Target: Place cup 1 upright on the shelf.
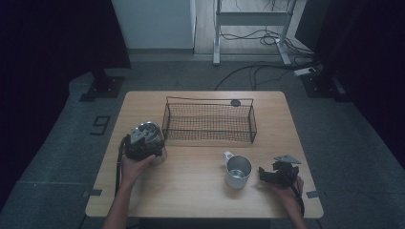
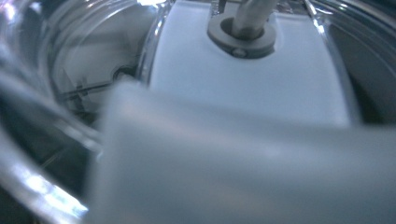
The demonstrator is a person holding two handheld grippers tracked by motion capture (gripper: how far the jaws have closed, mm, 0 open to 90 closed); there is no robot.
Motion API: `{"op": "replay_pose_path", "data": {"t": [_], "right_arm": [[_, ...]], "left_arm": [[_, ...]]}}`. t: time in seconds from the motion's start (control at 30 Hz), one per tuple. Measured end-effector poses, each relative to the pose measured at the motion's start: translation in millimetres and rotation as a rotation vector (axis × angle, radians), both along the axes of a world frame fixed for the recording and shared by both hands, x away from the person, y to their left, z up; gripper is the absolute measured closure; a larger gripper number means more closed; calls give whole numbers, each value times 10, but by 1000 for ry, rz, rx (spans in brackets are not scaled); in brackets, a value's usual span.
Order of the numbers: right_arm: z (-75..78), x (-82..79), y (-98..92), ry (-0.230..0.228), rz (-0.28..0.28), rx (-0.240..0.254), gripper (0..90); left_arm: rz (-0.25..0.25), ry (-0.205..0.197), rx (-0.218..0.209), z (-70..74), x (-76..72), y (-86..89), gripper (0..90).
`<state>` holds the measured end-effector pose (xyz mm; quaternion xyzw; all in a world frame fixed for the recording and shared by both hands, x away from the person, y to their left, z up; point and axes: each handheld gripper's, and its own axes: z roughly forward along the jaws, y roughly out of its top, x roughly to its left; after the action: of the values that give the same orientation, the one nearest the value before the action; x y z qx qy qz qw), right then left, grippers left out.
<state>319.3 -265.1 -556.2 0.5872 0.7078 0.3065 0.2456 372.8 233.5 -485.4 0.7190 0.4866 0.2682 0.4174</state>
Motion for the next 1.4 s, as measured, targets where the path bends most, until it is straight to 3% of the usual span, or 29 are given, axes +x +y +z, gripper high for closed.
{"op": "replay_pose_path", "data": {"t": [0.83,1.13,1.27,1.4], "right_arm": [[0,0,0,0,0,0,37],[0,0,0,0,0,0,38],[0,-1,-1,-2,1,2,43],[0,-2,0,-3,2,3,47]], "left_arm": [[-59,-8,2,10,-16,12,41],[-62,-20,-15,139,-125,35,42],[-54,-27,-4,194,-152,19,41],[-63,-49,3,331,-176,-33,42]]}}
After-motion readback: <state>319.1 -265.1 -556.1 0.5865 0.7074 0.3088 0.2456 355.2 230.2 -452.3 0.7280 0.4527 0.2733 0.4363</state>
